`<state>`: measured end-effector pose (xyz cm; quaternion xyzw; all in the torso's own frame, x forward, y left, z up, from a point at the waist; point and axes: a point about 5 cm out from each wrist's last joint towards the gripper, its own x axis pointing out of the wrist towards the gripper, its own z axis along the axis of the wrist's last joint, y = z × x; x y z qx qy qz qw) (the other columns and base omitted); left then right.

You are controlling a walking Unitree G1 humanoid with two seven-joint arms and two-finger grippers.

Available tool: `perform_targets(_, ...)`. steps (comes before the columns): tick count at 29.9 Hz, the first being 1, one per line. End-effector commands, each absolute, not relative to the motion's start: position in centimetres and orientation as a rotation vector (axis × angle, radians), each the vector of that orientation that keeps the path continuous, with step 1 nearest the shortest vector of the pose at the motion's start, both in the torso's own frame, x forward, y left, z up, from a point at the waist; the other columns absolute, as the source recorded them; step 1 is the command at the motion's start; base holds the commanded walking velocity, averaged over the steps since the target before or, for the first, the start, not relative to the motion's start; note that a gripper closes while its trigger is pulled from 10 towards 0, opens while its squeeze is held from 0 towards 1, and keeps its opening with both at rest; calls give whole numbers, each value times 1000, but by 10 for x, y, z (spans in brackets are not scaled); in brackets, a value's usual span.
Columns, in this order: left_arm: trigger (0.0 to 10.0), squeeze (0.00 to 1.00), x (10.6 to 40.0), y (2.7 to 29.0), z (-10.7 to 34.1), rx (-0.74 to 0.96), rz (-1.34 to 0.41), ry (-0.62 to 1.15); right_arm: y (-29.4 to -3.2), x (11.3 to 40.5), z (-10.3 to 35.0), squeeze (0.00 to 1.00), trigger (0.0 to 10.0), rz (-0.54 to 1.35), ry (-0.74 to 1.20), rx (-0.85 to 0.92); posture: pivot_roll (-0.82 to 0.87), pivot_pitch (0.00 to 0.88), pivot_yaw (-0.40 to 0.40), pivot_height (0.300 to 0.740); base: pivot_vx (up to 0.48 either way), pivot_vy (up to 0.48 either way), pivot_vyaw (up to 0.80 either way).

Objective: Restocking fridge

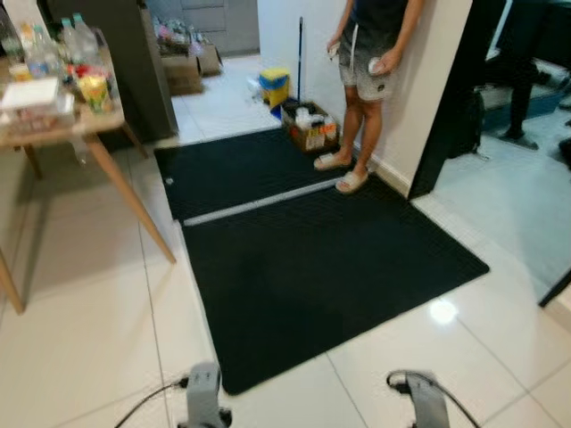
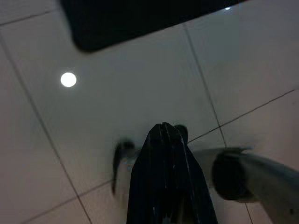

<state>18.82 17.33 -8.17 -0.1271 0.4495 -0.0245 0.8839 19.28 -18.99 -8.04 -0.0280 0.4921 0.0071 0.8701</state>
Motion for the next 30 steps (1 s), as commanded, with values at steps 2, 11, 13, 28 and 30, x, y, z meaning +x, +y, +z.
perform_targets(2,10000,0,184,169,-84,-279,-55,953,-187,187,-84,0,10000,16,1050,-49,15,0,-29,740,405,0,0)
perform_targets(11,10000,0,184,169,-84,-283,-56,953,-187,187,-84,0,10000,22,1051,-56,14,5,-28,740,405,0,-60)
perform_targets(13,10000,0,184,169,-84,-285,-56,953,-187,188,-84,0,10000,24,1051,-59,14,5,-29,740,407,0,-269)
perform_targets(28,10000,0,183,168,-85,-290,-59,953,-187,188,-83,0,10000,29,1049,-68,12,7,-30,740,403,0,0)
perform_targets(30,10000,0,183,168,-85,-290,-60,954,-187,188,-83,0,10000,30,1049,-69,13,6,-30,740,403,0,0)
